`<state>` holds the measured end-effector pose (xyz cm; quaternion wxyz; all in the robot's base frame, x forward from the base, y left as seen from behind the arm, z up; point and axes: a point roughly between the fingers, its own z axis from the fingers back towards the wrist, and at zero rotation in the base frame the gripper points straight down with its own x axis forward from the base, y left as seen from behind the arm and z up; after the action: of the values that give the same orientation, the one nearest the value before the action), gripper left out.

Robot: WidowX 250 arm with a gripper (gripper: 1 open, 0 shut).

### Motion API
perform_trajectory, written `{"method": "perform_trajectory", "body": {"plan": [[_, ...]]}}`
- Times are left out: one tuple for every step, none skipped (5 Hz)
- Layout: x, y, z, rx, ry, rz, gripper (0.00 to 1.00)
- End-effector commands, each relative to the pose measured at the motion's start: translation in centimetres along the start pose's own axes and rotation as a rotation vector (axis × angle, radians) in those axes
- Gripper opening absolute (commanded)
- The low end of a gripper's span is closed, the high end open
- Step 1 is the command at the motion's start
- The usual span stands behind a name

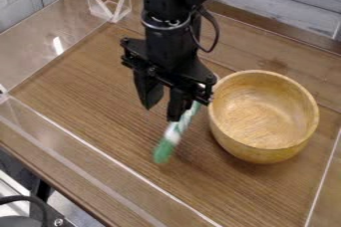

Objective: Remove the green marker from inside the brown bowl and put it on the table

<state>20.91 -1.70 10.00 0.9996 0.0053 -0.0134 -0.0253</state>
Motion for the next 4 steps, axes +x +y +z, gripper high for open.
{"method": "perform_trajectory", "body": {"plan": [[0.8, 0.3, 0.3, -0.001, -0.035, -0.001, 1.0], [0.5, 0.6, 0.0, -0.002, -0.039, 0.008, 1.0], [0.1, 1.1, -0.3, 0.0, -0.043, 0.02, 1.0], [-0.3, 1.5, -0.8, 0.004, -0.045, 0.025, 1.0]]}}
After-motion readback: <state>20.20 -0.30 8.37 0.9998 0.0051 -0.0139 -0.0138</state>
